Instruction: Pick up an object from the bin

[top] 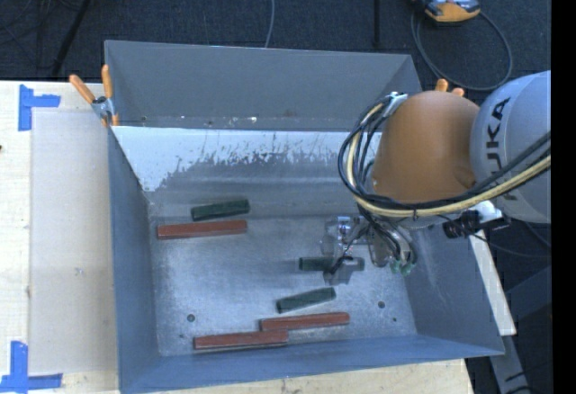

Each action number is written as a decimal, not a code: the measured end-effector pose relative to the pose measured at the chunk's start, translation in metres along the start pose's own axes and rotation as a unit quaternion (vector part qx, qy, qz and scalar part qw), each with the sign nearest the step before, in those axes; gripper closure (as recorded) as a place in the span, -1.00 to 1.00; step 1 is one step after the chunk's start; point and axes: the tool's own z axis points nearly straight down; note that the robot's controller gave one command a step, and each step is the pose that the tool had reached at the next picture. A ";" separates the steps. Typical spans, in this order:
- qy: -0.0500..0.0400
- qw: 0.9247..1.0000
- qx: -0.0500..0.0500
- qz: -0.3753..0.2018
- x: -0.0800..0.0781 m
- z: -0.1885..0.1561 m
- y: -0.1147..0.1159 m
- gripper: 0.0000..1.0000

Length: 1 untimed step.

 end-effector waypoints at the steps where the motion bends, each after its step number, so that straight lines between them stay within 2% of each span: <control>1: 0.000 1.000 0.000 0.008 0.013 -0.067 -0.007 1.00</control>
Offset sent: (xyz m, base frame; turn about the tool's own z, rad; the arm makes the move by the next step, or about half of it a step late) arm 0.0000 0.0000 0.0000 0.0000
